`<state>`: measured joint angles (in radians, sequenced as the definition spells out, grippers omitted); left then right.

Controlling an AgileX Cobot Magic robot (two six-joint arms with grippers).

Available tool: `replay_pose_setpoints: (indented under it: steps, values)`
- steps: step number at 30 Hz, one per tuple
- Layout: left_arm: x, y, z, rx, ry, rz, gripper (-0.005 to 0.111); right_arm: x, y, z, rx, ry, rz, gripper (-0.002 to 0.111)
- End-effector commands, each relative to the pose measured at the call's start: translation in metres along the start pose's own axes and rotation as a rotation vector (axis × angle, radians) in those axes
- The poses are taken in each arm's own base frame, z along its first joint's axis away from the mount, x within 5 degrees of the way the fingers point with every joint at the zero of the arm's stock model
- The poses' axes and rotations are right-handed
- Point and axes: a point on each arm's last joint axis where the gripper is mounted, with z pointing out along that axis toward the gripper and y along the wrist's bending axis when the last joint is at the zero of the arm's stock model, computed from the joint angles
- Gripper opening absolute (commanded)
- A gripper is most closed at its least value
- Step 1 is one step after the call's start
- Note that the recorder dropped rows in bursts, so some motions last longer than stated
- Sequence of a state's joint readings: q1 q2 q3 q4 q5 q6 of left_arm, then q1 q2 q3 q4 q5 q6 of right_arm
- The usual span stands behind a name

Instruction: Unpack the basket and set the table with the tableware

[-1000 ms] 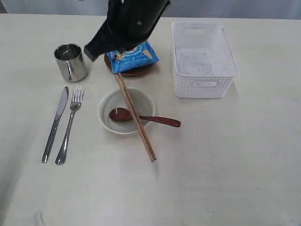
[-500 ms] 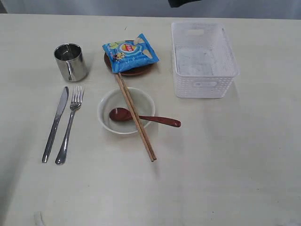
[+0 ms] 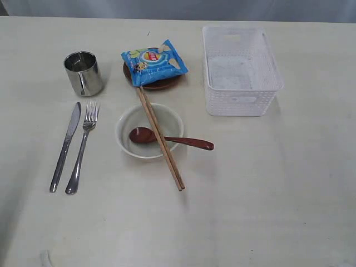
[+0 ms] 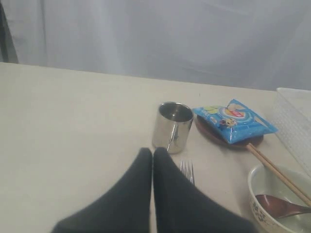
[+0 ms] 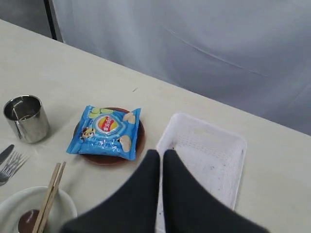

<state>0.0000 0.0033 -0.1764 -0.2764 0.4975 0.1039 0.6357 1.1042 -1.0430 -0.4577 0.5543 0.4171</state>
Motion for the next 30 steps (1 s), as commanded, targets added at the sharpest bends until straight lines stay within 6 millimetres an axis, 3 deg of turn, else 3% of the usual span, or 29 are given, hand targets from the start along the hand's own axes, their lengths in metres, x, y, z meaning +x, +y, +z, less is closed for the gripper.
replay_pose_setpoints:
  steps: [1, 8, 15, 18, 21, 23, 25, 30]
  values:
    - [0.001, 0.000, 0.000, 0.001, -0.002, 0.001, 0.000, 0.000, -0.003, -0.006, 0.008, -0.007, 0.006, 0.003]
    - [0.001, 0.000, 0.000, 0.001, -0.002, 0.001, 0.000, -0.003, -0.010, -0.006, 0.083, -0.038, -0.137, 0.003]
    - [0.001, 0.000, 0.000, 0.001, -0.002, 0.001, 0.000, -0.005, -0.012, -0.014, 0.088, -0.063, -0.133, 0.003]
    - [0.001, 0.000, 0.000, 0.001, -0.002, 0.001, 0.000, -0.001, -0.031, -0.025, 0.131, -0.102, -0.044, 0.003]
    - [0.001, 0.000, 0.000, 0.001, -0.002, 0.001, 0.000, 0.018, -0.058, -0.044, 0.188, -0.171, 0.138, 0.003]
    - [0.001, 0.000, 0.000, 0.001, -0.002, 0.001, 0.000, 0.041, -0.071, -0.059, 0.242, -0.234, 0.249, 0.003]
    - [0.002, 0.000, 0.000, 0.001, 0.002, 0.001, 0.000, 0.070, -0.075, -0.072, 0.298, -0.288, 0.284, 0.003]
    - [0.002, 0.000, 0.000, 0.001, 0.002, 0.001, 0.000, 0.137, -0.064, -0.091, 0.364, -0.379, 0.286, 0.003]
